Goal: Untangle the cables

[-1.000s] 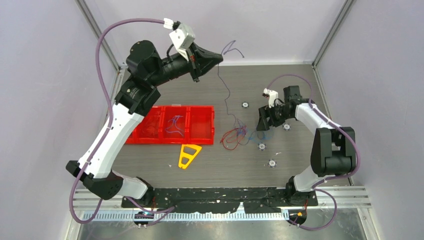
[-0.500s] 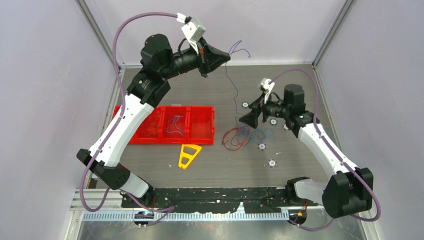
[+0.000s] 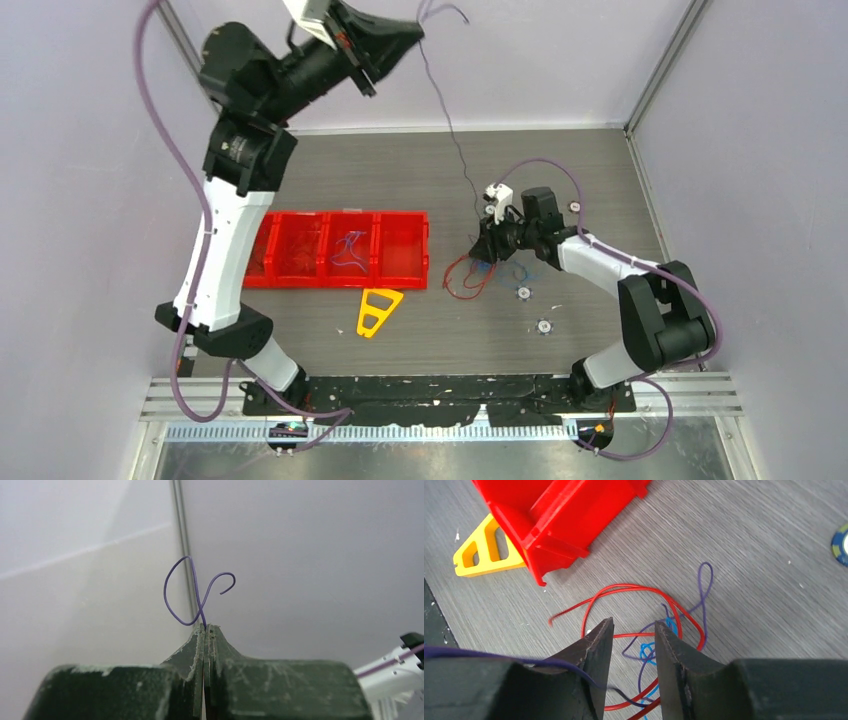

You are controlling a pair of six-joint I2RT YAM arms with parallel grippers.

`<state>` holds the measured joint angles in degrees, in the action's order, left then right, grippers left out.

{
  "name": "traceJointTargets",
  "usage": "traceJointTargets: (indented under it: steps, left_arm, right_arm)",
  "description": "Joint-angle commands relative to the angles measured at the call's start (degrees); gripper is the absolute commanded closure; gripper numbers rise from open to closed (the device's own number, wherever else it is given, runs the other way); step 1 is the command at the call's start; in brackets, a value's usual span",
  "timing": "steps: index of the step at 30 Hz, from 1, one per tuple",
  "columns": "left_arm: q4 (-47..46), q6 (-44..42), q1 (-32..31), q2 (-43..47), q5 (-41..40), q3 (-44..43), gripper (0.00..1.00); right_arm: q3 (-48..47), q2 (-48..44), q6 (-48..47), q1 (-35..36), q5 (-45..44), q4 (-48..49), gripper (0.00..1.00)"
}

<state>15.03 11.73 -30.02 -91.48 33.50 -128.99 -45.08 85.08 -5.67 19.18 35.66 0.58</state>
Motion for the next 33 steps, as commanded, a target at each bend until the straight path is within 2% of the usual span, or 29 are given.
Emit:
traceJointTargets:
  steps: [1,7,10,18,22,24,28,29,33]
  left_arm:
    - [-0.21,-2.76,1.55,-1.47,-1.47,-13.37,1.0]
    - [-3.99,-3.94,3.28,0.68,-5.02,-13.03,1.0]
    - [-5.16,-3.63,4.35,0.78,-7.28,-14.53,1.0]
    - [-8.88,-4.24,6.39,2.03,-12.96,-15.35,1.0]
    - [-9.81,-4.62,7.05,3.52,-12.21,-13.19,1.0]
    - [-10.96,-5.09,7.4,4.65,-10.75,-11.13,1.0]
    - [-10.43,-3.22,7.52,6.19,-6.79,-6.69,1.0]
    - [-11.12,-2.46,7.5,6.86,-5.57,-4.83,1.0]
    - [-12.0,-0.69,7.52,7.66,-5.04,-1.68,1.0]
  right_arm:
    - [-4.65,1.09,-2.03,-1.11,-4.06,-7.62,0.59]
    - [-6.04,2.55,-4.23,-5.29,-5.41,-16.03,0.56]
    - [-6.62,3.89,-6.59,-6.74,-6.05,-19.94,0.51]
    - [-8.6,7.72,-8.09,-8.43,-8.02,-24.36,0.51]
    - [-9.27,7.31,-7.98,-9.03,-7.29,-24.79,0.5]
    - [-9.85,6.32,-8.19,-9.2,-4.93,-25.04,0.46]
    - [-10.7,0.73,-8.78,-9.2,2.56,-23.07,0.31]
    - [-10.98,-1.29,-8.68,-9.18,5.14,-21.98,0.24]
    - [-12.63,-6.09,-7.75,-8.18,8.99,-17.56,0.12]
